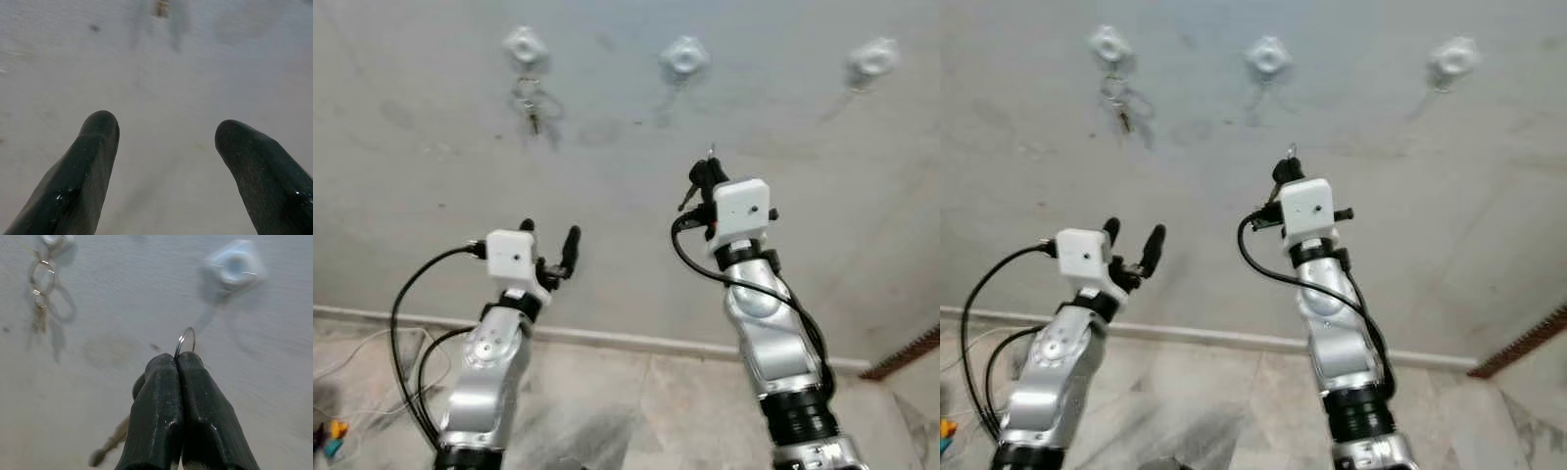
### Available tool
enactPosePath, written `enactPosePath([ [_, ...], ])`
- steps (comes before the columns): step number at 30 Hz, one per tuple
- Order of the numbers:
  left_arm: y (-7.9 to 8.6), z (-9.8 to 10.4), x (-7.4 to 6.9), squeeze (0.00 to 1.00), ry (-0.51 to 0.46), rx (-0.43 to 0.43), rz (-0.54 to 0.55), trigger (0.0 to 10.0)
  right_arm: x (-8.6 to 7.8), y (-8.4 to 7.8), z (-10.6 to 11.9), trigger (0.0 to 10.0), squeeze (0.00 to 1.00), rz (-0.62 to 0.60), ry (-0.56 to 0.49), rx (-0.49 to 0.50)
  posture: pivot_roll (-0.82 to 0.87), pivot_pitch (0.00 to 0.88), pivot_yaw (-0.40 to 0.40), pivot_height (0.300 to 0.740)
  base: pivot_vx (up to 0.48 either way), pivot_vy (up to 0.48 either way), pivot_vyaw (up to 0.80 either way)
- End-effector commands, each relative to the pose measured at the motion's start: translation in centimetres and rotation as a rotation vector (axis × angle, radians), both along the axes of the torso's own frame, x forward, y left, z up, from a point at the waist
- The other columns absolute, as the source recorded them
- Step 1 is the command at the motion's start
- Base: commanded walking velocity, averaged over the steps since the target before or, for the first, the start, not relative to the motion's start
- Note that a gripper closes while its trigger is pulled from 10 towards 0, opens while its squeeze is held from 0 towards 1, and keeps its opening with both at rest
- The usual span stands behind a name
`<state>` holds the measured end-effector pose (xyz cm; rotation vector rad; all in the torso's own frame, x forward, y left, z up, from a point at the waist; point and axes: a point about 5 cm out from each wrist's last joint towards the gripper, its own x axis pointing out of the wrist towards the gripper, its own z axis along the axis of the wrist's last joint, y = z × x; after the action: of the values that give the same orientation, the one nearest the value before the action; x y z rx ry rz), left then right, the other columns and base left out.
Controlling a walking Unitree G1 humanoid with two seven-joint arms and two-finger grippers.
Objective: Hang keys on a hook
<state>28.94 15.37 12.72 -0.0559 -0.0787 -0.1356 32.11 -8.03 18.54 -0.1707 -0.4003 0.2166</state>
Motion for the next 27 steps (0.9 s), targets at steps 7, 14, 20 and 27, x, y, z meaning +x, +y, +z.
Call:
enactPosePath([
  [7,-0.1,-2.5,-1.2,0.00,0.080,0.052,-0.034,10.0,0.0,-1.1,0.7,10.0,0.00,-0.021,-0.028,-0.005,0.02,0.139,0.029,0.740,0.042,0.000,0.00],
  [14,-0.2,-2.6,-1.5,0.00,0.077,0.055,-0.034,10.0,-0.5,-0.7,0.9,10.0,0.00,0.023,-0.071,-0.089,0.02,0.143,0.027,0.740,0.000,0.000,0.00],
  [20,-0.3,-2.4,-1.5,0.00,0.067,0.057,-0.039,10.0,-0.3,-0.6,1.0,10.0,0.00,0.028,-0.051,-0.034,0.03,0.147,0.028,0.740,0.000,0.000,0.00],
  [27,-0.1,-2.6,-2.0,0.00,0.077,0.069,-0.047,10.0,0.1,-0.9,1.6,10.0,0.00,0.033,-0.041,0.033,0.04,0.154,0.037,0.740,0.000,0.000,0.00],
])
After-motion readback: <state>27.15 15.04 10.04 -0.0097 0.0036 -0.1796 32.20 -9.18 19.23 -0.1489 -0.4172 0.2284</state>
